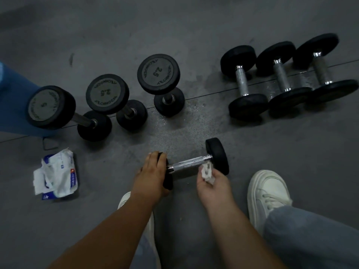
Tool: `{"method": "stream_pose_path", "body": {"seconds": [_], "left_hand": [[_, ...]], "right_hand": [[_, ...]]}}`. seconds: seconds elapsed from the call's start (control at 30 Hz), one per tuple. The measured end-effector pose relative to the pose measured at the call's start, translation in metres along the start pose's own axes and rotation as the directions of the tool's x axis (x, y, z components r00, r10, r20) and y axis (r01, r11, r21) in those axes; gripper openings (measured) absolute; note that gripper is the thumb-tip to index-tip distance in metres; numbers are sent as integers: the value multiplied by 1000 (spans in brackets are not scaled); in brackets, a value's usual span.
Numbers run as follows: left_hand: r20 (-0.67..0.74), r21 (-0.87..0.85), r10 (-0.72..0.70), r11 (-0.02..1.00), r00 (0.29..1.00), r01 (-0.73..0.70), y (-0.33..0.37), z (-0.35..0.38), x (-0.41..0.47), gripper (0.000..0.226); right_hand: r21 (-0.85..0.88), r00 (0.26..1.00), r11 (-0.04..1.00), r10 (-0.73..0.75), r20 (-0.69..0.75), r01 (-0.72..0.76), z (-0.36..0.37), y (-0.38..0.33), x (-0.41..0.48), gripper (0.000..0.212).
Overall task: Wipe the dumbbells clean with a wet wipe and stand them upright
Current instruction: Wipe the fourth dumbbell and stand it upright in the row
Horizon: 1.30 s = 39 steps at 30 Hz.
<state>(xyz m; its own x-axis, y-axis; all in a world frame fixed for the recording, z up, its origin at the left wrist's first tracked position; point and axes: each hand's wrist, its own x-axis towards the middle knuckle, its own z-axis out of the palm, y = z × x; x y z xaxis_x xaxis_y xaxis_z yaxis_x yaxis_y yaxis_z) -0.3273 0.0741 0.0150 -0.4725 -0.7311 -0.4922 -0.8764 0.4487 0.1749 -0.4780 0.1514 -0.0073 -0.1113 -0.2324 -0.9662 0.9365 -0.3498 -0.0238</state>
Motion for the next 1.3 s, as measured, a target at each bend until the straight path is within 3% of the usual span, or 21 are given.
{"method": "stream_pose_path", "body": {"seconds": [0.2, 0.3, 0.47, 0.67, 0.77, 0.87, 0.97, 1.17, 1.3], "left_hand": [[-3, -9, 4, 1000, 1000, -4, -2, 5, 3, 115], [-22, -20, 14, 1000, 1000, -15, -3, 11, 1, 114], [-31, -42, 5, 999, 1000, -7, -3, 9, 3, 111], [-47, -49, 17, 999, 999, -20, -6, 16, 0, 114], [-59, -61, 22, 998, 998, -25, -5, 14, 0, 111], [-63, -83, 21, 996, 998, -27, -5, 12, 4, 111], [-54, -78, 26, 997, 998, -30, -5, 14, 2, 113], [-69, -90, 32, 995, 997, -39, -5, 15, 0, 112], [-72, -91, 24, 995, 997, -30, -4, 13, 2, 109]], "right_hand": [[91, 997, 993, 73, 19, -75, 9, 7, -9, 13], [27, 999, 1000, 14, 33, -15, 11, 12, 2, 8], [-225, 999, 974, -37, -36, 28, 34, 15, 13, 16], [-179, 982, 977, -138, -130, 114, 28, 23, 1, 16], [-121, 989, 988, -107, -100, 95, 36, 19, -2, 13], [-140, 997, 987, -72, 28, 75, 48, 20, -11, 12], [-186, 985, 968, -157, 69, 167, 38, 31, -9, 37], [-354, 953, 909, -278, -118, 221, 32, 33, 14, 27], [-281, 967, 945, -214, -139, 169, 47, 30, 17, 37]]}}
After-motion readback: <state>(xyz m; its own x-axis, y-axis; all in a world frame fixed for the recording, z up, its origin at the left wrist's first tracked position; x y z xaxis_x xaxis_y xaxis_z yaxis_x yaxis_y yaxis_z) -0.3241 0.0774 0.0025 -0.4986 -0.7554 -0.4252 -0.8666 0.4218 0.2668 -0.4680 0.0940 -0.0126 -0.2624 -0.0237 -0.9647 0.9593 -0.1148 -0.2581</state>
